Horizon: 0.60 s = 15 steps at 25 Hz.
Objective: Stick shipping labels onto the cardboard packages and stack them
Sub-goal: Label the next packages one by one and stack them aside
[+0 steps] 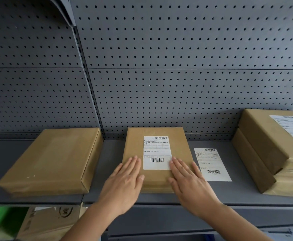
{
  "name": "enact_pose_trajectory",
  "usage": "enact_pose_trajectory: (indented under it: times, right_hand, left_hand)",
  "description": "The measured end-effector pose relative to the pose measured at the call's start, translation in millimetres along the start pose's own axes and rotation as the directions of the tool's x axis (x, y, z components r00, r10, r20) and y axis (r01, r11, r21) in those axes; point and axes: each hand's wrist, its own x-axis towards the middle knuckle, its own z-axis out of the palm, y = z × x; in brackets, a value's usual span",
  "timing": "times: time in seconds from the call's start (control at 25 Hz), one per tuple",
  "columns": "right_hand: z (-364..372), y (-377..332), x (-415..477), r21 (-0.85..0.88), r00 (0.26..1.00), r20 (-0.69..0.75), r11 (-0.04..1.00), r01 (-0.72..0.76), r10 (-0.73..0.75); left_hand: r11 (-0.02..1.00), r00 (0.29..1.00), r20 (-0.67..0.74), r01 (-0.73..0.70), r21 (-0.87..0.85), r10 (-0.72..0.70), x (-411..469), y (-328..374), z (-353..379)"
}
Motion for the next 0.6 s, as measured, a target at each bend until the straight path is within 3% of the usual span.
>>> enact_pose_trajectory:
  times: [0.2,0.32,0.4,0.48,0.6]
  right_hand:
    - [-6,34,-12,0.069,0.987,0.037,0.984,-0.162,0.159]
    - [-10,43,-11,0.29,0.956,0.119,0.912,-0.291,0.267]
    - [-15,43,-7,0.513,0.929,0.177,0.775,-0.368,0.324]
    - [-16,42,1,0.68,0.892,0.262,0.585,-0.442,0.369]
    - [-8,43,18,0.778,0.831,0.361,0.355,-0.518,0.422]
  left_hand:
    - [0.984,0.989,0.002,0.149,-0.098,-0.149,-1,-25,0]
    - [0.909,0.963,0.059,0.268,-0.32,-0.264,1,-35,2]
    - [0.747,0.937,0.144,0.342,-0.57,-0.32,2,-37,2]
    - [0.514,0.919,0.217,0.367,-0.775,-0.328,4,-30,1]
    - [0.213,0.907,0.281,0.356,-0.91,-0.314,9,-17,1]
